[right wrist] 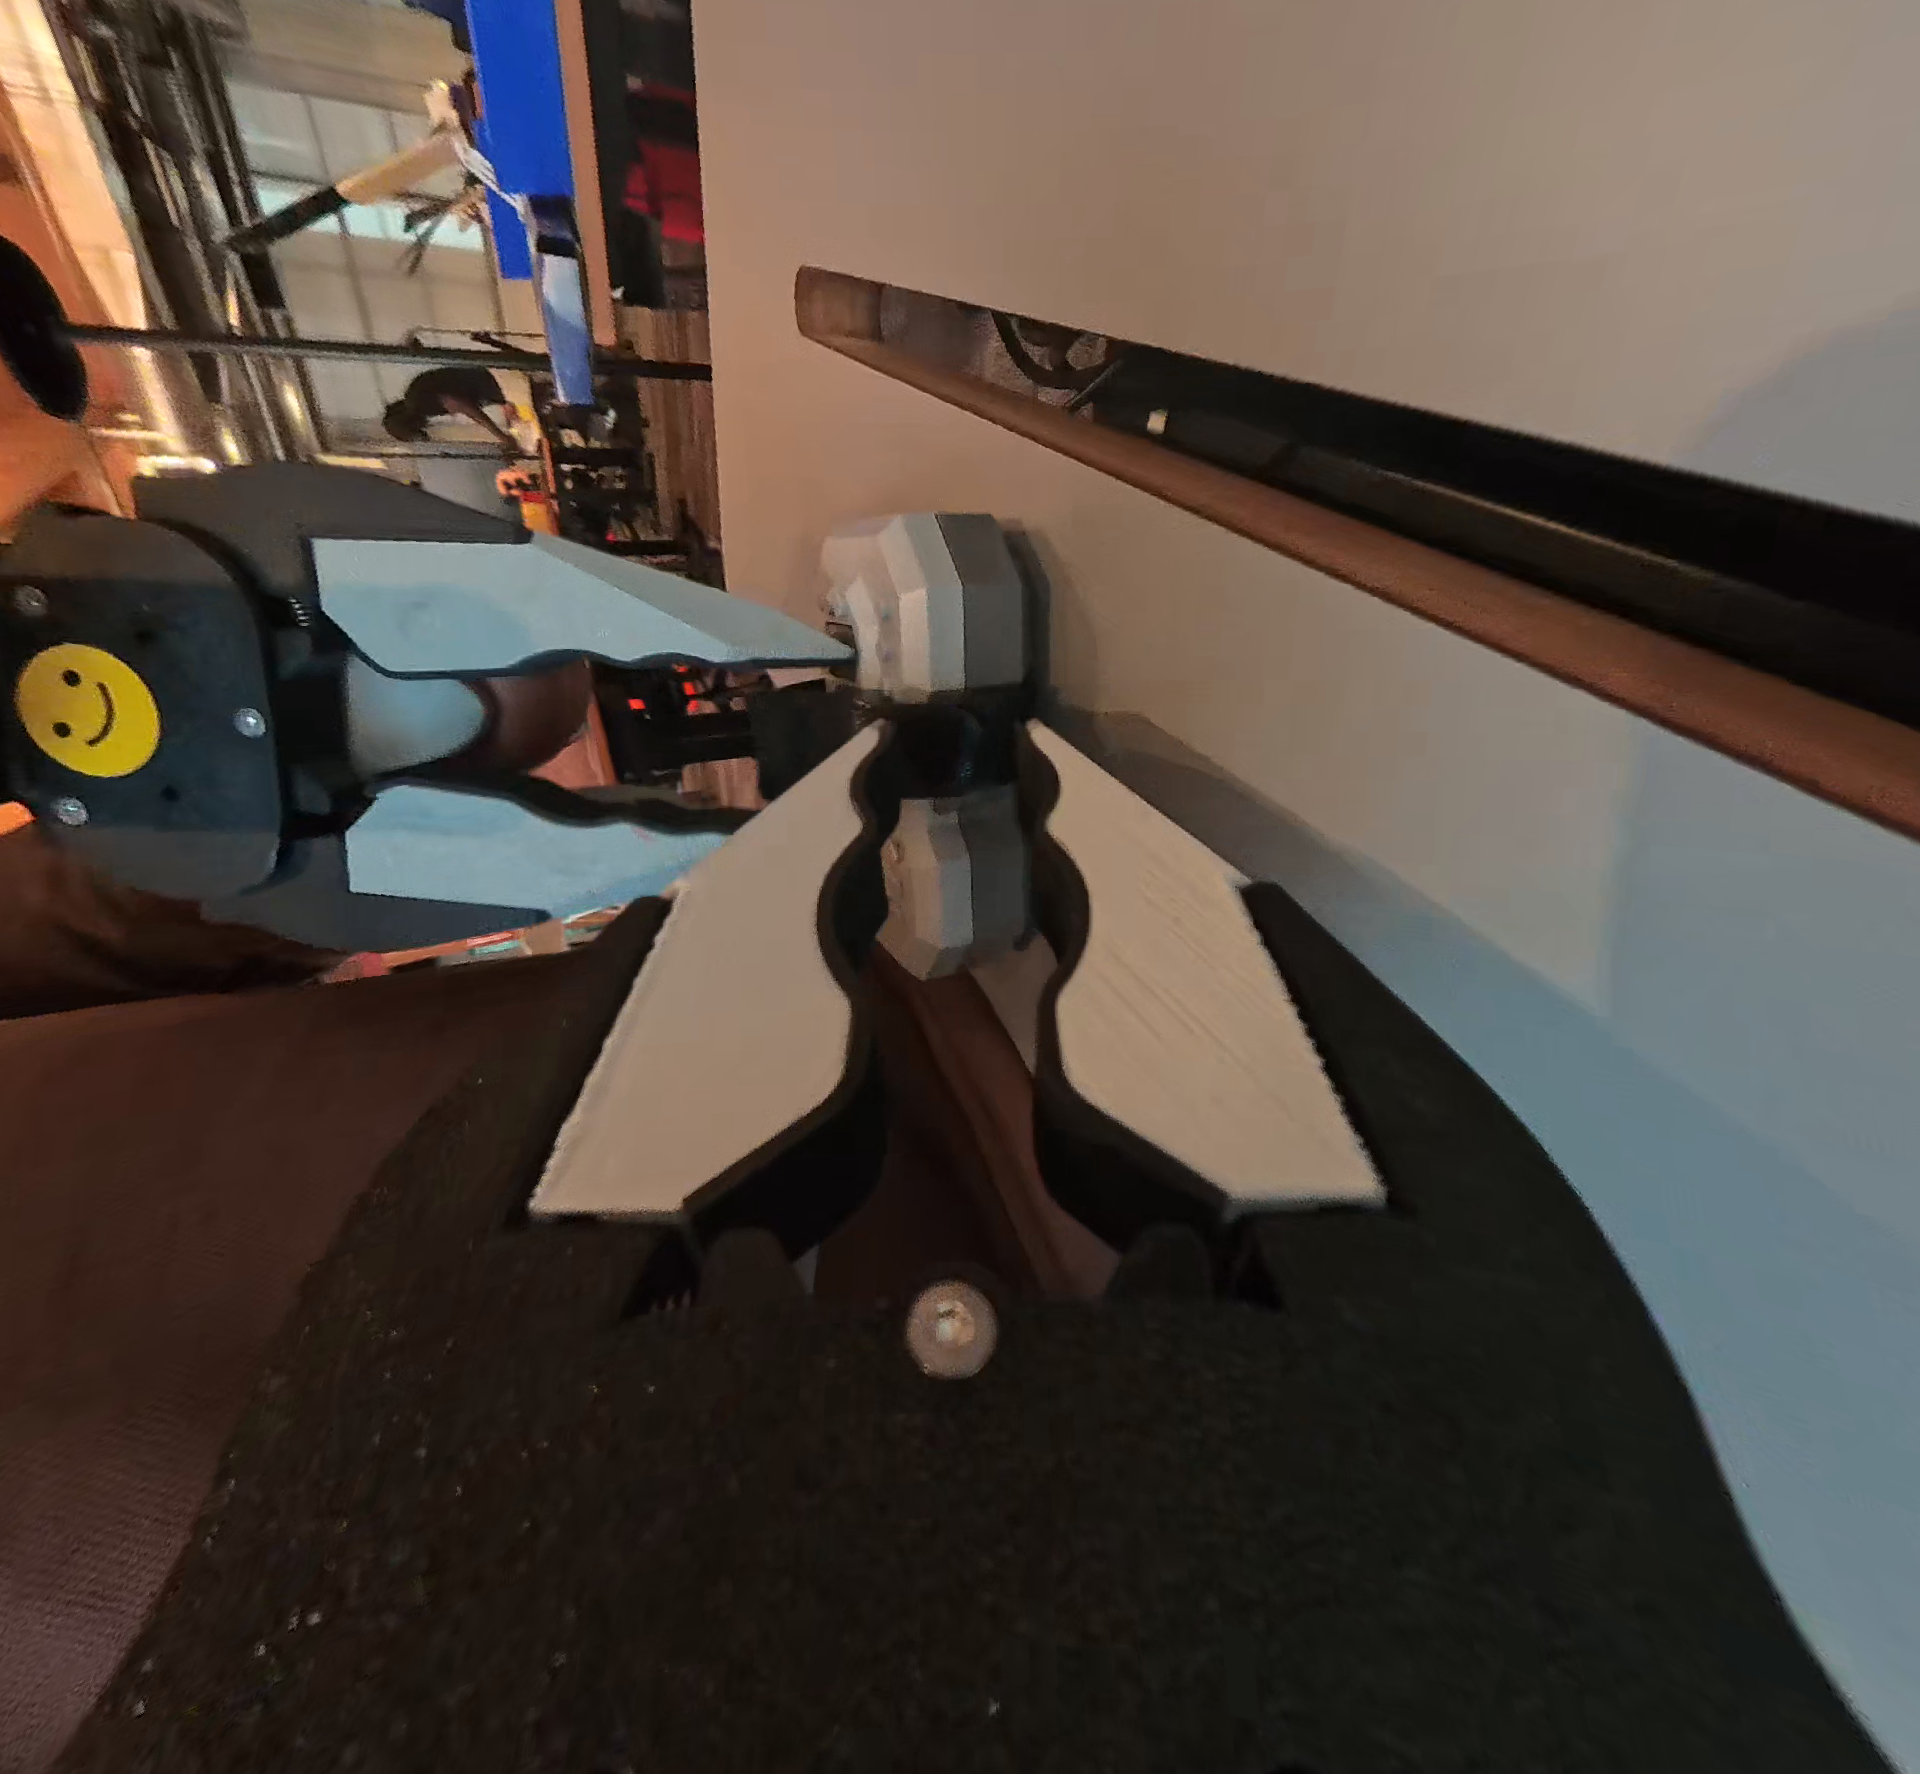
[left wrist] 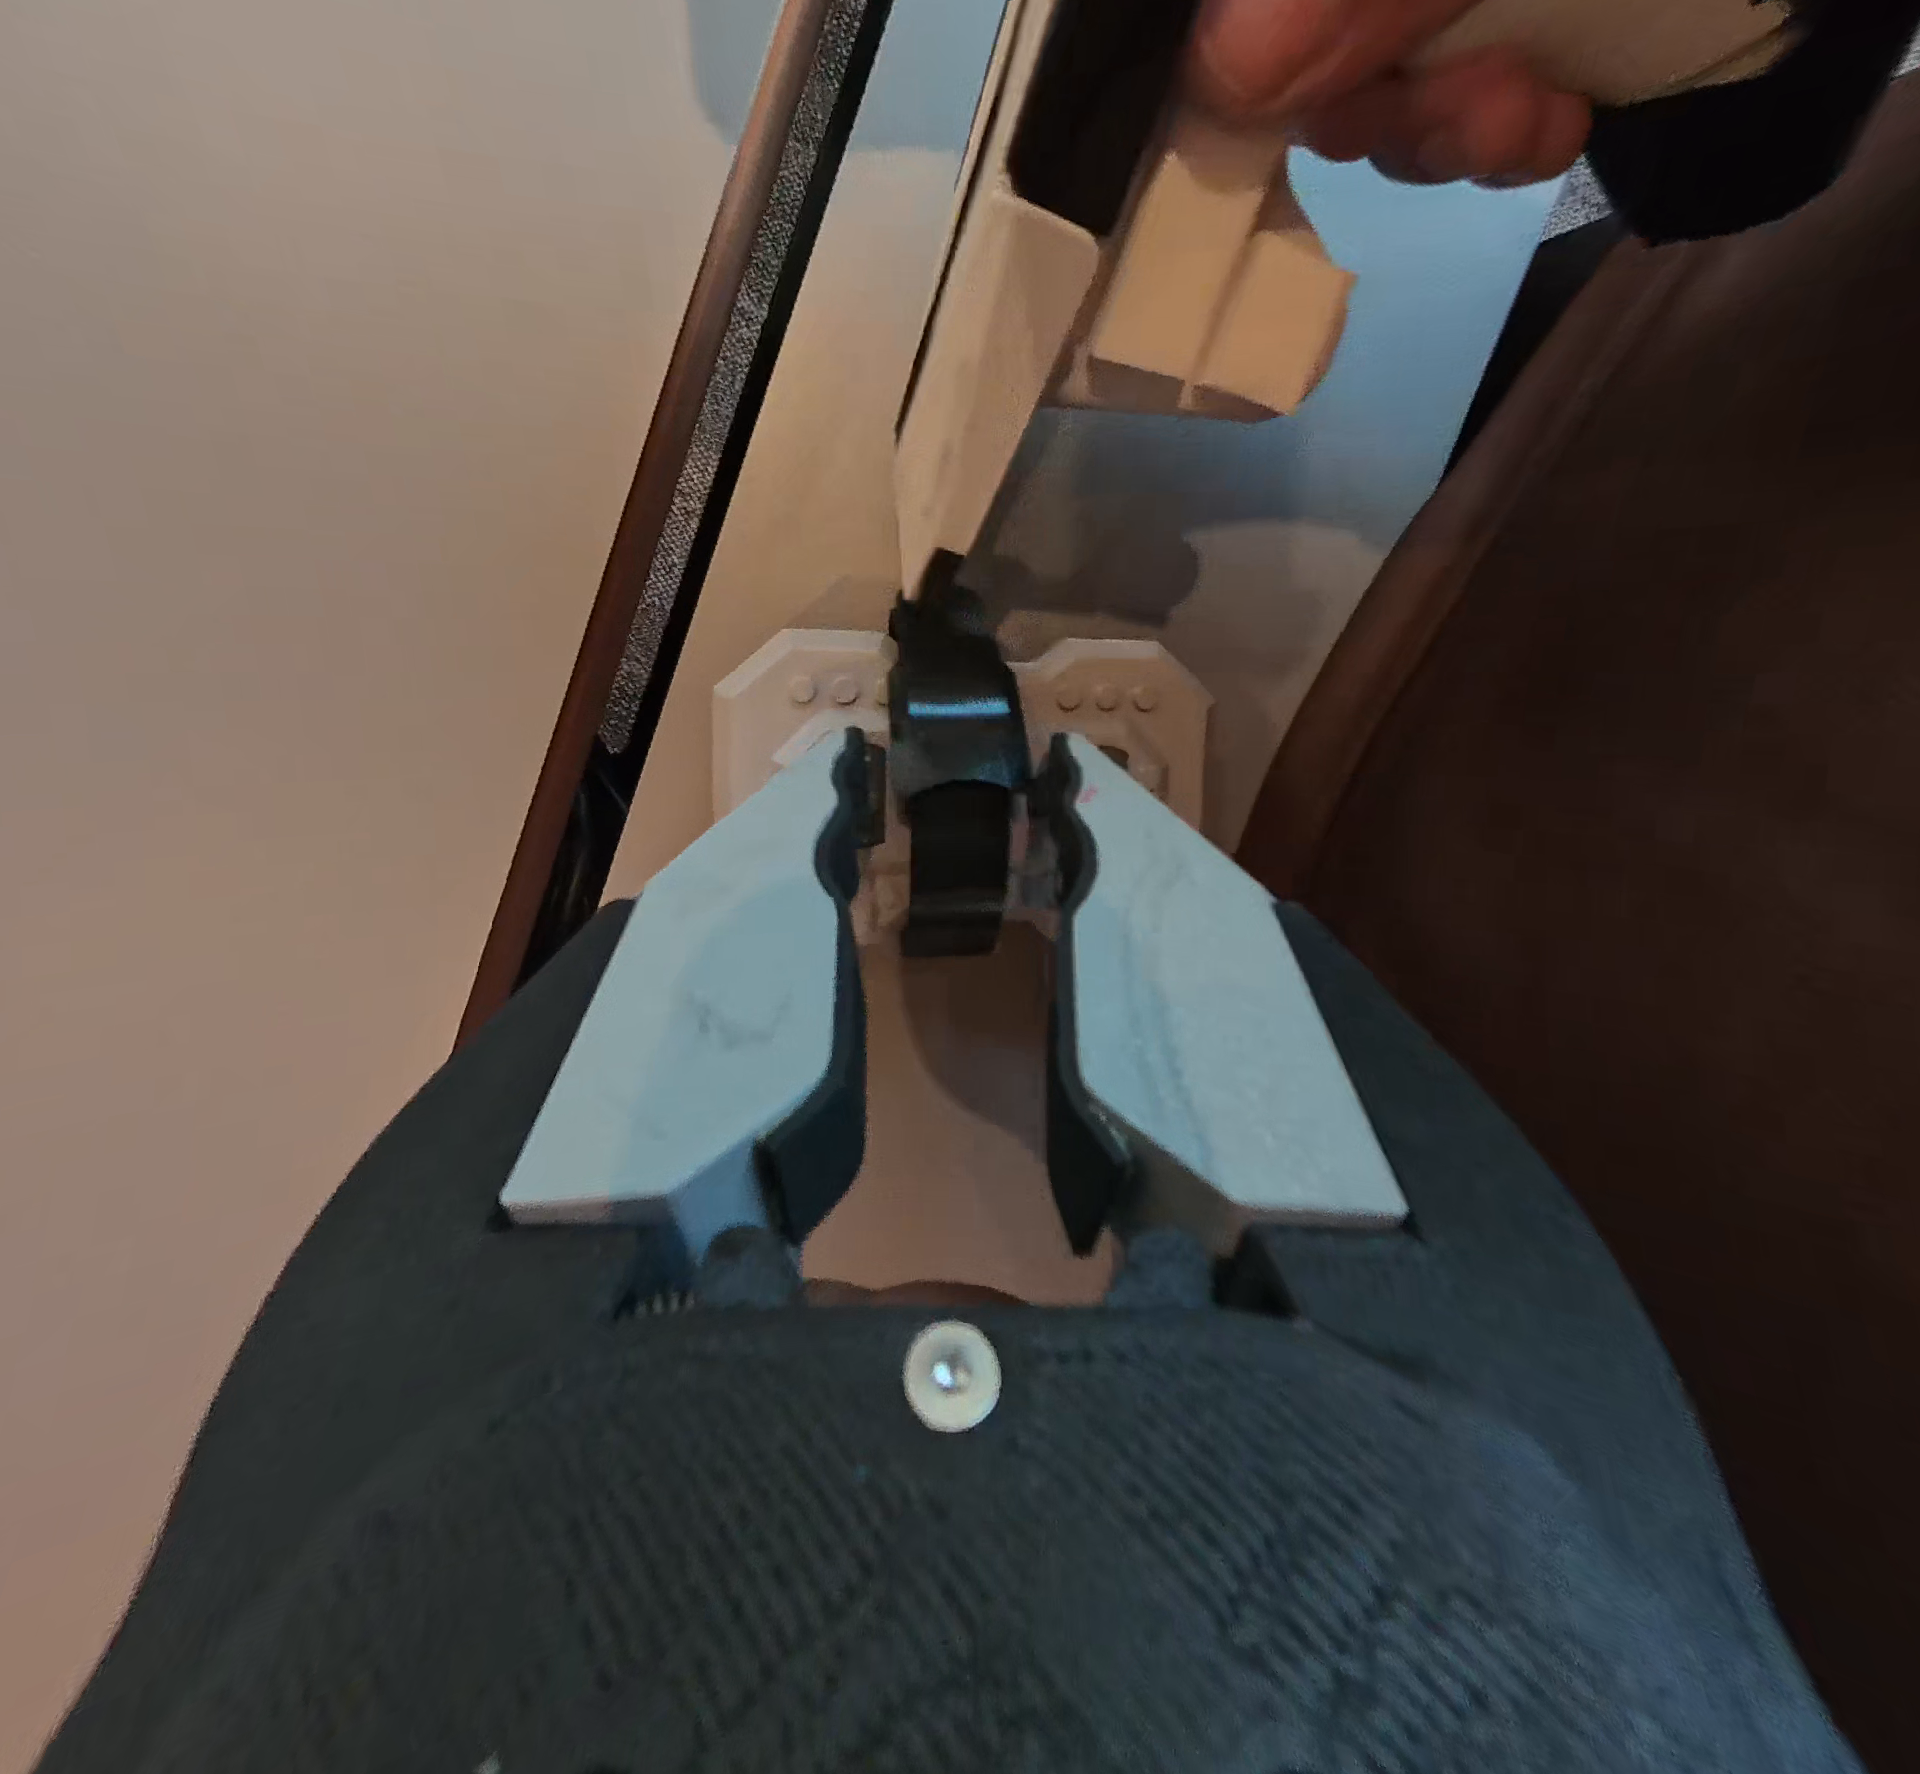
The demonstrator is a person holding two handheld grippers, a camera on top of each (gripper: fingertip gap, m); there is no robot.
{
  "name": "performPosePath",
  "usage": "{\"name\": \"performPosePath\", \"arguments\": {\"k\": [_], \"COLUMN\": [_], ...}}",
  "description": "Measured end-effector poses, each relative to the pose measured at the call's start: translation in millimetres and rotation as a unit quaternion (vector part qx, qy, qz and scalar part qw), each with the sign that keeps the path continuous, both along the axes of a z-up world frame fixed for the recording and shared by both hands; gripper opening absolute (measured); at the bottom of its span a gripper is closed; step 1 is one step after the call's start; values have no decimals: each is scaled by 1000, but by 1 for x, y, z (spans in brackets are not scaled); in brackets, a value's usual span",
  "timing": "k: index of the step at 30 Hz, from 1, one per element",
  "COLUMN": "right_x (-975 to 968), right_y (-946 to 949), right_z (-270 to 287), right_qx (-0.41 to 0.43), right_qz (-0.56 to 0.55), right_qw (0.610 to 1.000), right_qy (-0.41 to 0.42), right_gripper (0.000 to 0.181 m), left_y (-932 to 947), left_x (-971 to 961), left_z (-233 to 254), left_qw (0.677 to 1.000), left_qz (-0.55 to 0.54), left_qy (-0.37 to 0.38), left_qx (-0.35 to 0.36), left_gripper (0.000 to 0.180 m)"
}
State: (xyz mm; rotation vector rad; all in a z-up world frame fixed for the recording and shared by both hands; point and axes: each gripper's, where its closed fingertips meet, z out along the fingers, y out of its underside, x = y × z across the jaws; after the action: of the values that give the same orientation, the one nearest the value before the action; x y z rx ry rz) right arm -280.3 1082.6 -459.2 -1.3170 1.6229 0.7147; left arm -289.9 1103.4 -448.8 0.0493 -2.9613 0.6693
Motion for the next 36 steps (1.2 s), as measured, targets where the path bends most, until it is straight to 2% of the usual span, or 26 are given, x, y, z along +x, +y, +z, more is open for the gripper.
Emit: {"name": "performPosePath", "arguments": {"k": [7,12,18,27,32,34,36], "right_x": [0,1,-3,-6,-6,-5,-5], "right_y": [6,2,6,6,8,4,2], "right_z": [-1,-1,-1,-4,1,2,6], "right_qx": [58,62,92,84,116,114,118], "right_qz": [-7,-15,-1,25,12,3,0], "right_qw": [998,998,996,996,993,993,993], "right_qy": [17,8,9,-4,-6,-16,-22], "right_gripper": [16,11,14,20,9,0,0], "left_y": [-2,-2,-1,-1,0,2,3], "left_x": [1,2,2,-1,0,0,1], "left_z": [-1,-1,-1,-1,1,0,0], "left_qw": [1000,1000,1000,1000,999,999,999], "left_qz": [4,3,1,-8,4,-1,-7], "left_qy": [-1,0,5,1,23,18,8], "left_qx": [-10,-15,-17,-26,-37,-35,-31], "left_gripper": [22,20,20,19,17,18,18]}}
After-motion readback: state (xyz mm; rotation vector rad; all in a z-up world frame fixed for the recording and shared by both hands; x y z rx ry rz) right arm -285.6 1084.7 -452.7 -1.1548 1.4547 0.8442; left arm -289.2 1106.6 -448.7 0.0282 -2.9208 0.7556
